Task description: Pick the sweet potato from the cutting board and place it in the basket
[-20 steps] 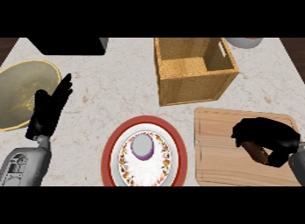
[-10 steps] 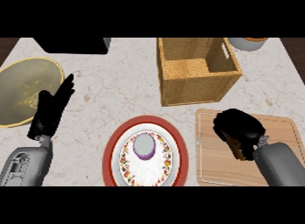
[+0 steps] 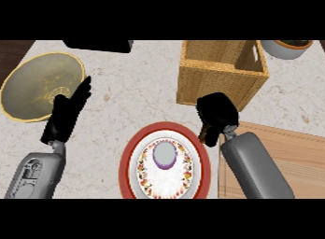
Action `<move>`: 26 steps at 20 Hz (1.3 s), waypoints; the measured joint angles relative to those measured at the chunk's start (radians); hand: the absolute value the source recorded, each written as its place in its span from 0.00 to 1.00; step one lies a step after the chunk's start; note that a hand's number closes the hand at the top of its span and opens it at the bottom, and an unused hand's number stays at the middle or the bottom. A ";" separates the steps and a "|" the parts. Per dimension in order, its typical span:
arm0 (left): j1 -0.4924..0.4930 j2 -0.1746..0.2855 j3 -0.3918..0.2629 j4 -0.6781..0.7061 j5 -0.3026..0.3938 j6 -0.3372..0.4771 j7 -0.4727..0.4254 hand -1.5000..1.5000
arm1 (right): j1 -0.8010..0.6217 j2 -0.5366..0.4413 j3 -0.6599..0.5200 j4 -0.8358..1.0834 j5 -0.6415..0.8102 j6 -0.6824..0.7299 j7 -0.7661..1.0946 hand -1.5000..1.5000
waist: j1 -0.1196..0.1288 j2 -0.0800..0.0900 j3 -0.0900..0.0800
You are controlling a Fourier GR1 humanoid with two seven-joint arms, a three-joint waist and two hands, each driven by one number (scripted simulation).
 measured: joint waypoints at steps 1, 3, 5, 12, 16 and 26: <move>-0.008 -0.001 -0.004 0.003 -0.001 -0.004 -0.001 0.50 | -0.022 0.008 0.001 0.000 -0.029 -0.009 0.053 1.00 | 0.010 0.003 0.002; -0.022 -0.005 -0.011 0.008 -0.001 -0.010 0.002 0.50 | -0.064 0.019 0.005 -0.004 -0.103 -0.031 0.154 1.00 | 0.028 0.007 0.005; -0.030 -0.010 -0.020 0.014 -0.003 -0.015 0.001 0.50 | -0.106 0.026 0.013 -0.012 -0.183 -0.069 0.246 1.00 | 0.046 0.009 0.007; -0.061 -0.028 -0.044 0.027 -0.011 -0.020 0.010 0.50 | -0.303 0.035 0.043 -0.071 -0.437 -0.283 0.530 1.00 | 0.078 0.005 0.007; -0.073 -0.029 -0.040 0.049 -0.017 -0.013 0.005 0.50 | -0.463 0.036 0.099 -0.078 -0.513 -0.403 0.715 1.00 | 0.072 0.002 0.003; -0.077 -0.015 -0.010 0.064 -0.015 -0.001 0.007 0.50 | -0.937 0.032 0.145 0.123 -0.636 -0.513 0.977 1.00 | 0.023 0.000 -0.001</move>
